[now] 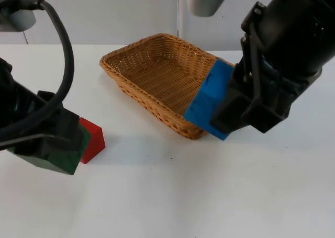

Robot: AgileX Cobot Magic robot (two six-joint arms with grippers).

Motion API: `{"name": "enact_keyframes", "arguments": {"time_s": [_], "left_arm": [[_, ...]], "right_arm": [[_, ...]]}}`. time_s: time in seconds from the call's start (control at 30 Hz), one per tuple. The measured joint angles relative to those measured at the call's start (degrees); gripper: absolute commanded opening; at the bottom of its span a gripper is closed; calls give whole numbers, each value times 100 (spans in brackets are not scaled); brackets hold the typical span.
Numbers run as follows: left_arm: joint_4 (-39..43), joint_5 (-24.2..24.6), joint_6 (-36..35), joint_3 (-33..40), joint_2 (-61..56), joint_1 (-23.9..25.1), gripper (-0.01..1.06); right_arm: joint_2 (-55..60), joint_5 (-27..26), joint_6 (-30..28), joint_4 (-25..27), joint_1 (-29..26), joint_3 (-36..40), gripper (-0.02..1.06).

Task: Pick up one cube with each hand and place exactly two cubes into the same basket, leaving the remaining cube outside.

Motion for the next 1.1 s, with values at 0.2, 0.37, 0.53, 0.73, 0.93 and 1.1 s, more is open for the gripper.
{"name": "enact_keyframes", "arguments": {"time_s": [0.2, 0.37, 0.53, 0.73, 0.93, 1.1], "left_arm": [[11, 23, 0, 0, 0, 0, 0], [20, 23, 0, 0, 0, 0, 0], [47, 23, 0, 0, 0, 0, 0], [239, -134, 0, 0, 0, 0, 0], [328, -474, 0, -41, 11, 0, 0], [385, -486, 0, -395, 254, 0, 0]], "right_arm": [[0, -50, 216, 0, 0, 0, 0], [0, -60, 275, 0, 0, 0, 0], [0, -60, 633, 0, 0, 0, 0], [0, -76, 697, 0, 0, 0, 0], [0, -423, 705, 0, 0, 0, 0], [0, -789, 711, 0, 0, 0, 0]]}}
